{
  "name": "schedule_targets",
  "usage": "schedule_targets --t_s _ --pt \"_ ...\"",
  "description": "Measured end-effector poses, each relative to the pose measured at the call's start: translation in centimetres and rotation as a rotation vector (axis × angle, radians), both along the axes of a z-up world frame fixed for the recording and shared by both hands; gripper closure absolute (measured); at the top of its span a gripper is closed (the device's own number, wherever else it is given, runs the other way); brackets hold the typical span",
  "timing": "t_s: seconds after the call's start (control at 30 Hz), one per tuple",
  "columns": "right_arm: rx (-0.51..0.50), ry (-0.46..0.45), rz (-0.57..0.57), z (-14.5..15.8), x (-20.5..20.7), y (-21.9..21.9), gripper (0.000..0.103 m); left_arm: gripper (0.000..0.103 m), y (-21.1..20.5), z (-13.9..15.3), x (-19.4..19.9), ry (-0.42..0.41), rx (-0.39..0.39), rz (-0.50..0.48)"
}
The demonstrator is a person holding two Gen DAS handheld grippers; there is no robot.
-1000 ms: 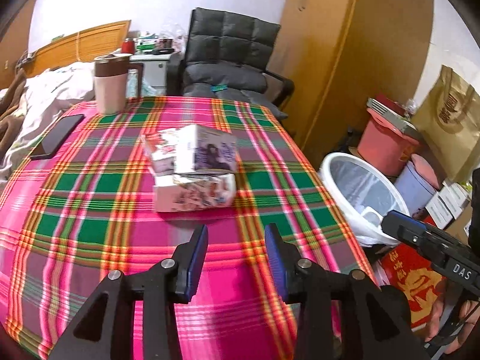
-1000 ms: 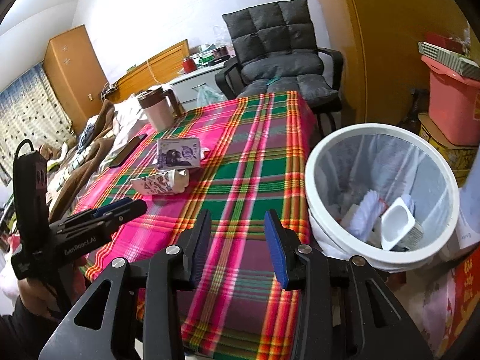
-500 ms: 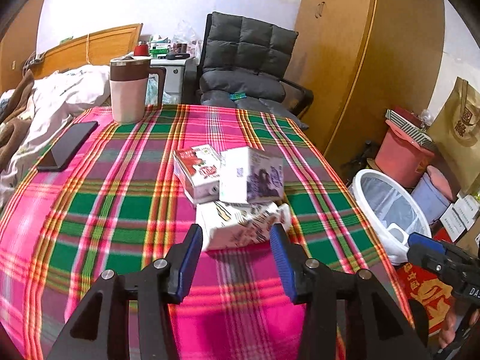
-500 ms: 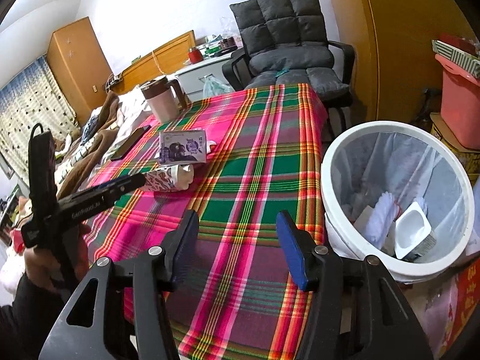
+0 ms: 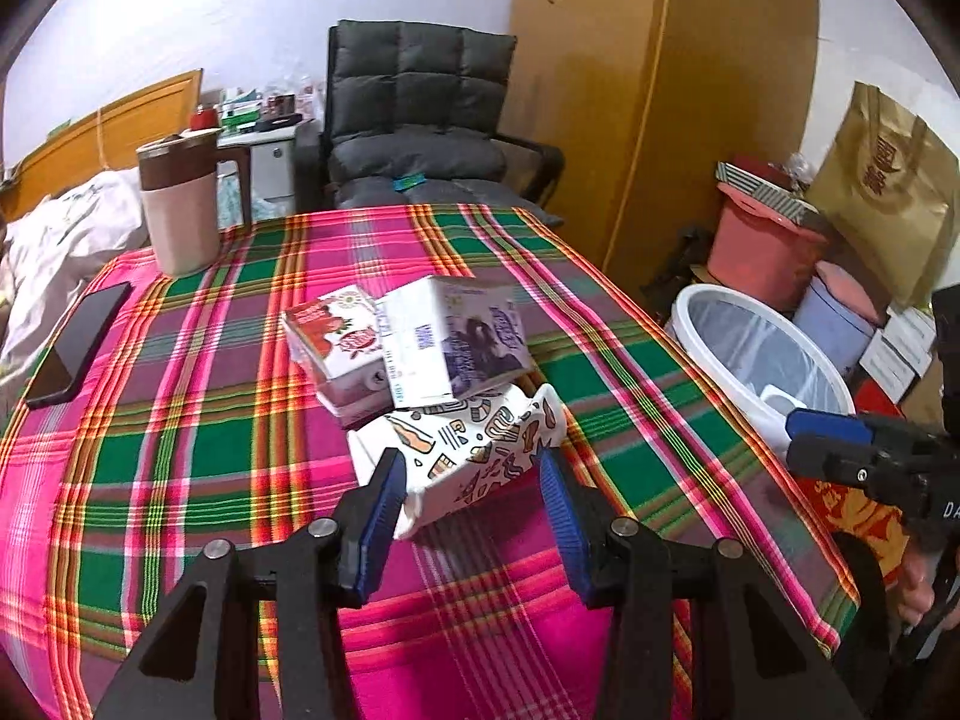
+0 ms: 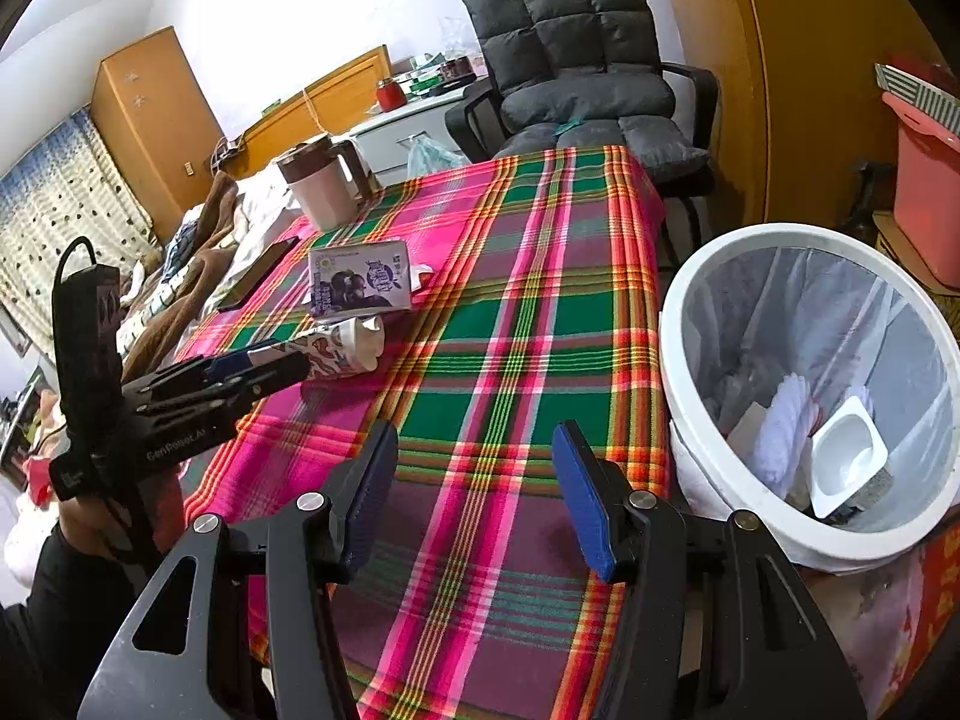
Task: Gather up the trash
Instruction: 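Grasp the printed white paper carton with the left tool, then lift the carton with the left tool while the right tool grasps the purple drink box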
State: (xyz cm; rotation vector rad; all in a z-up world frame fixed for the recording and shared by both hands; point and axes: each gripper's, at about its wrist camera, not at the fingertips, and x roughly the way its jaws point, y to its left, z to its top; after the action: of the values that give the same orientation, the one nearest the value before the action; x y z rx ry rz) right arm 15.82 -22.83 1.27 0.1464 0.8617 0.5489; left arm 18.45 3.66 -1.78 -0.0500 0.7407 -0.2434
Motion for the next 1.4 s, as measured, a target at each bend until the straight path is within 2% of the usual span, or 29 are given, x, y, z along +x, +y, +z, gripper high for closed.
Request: schedule_targets --t_s 0.03,0.1,0.3,0.57,0.83,1.17,1.4 --pt "-0.002 -0.001 -0.001 0.1 -0.1 0.0 0.047 0.061 -0.1 0.0 0.0 0.000 0.001 -0.002" --pt "-0.001 -0.001 -0.002 0.1 -0.1 -0.1 0.047 0.074 -0.3 -0.1 0.0 0.007 0.011 -0.006" --pt "0.004 -0.006 0.003 0.4 -0.4 -0.1 0.047 0.094 -1.0 -0.4 -0.3 0.029 0.045 -0.008" --pt "0.006 -0.012 0.026 0.7 -0.4 0.8 0.047 0.095 -0.4 0.6 -2.9 0.021 -0.012 0.044" --pt "0.007 -0.029 0.071 1.2 0.3 2.8 0.047 0.095 2.7 2.1 -4.6 -0.011 -0.065 0.155" --pt "-0.037 -0.068 0.163 1.6 2.6 7.4 0.047 0.095 6.4 1.5 -4.6 0.001 -0.071 0.274" --pt "-0.119 -0.112 0.133 1.3 2.8 10.8 0.047 0.095 8.7 1.3 -4.8 -0.003 -0.088 0.322"
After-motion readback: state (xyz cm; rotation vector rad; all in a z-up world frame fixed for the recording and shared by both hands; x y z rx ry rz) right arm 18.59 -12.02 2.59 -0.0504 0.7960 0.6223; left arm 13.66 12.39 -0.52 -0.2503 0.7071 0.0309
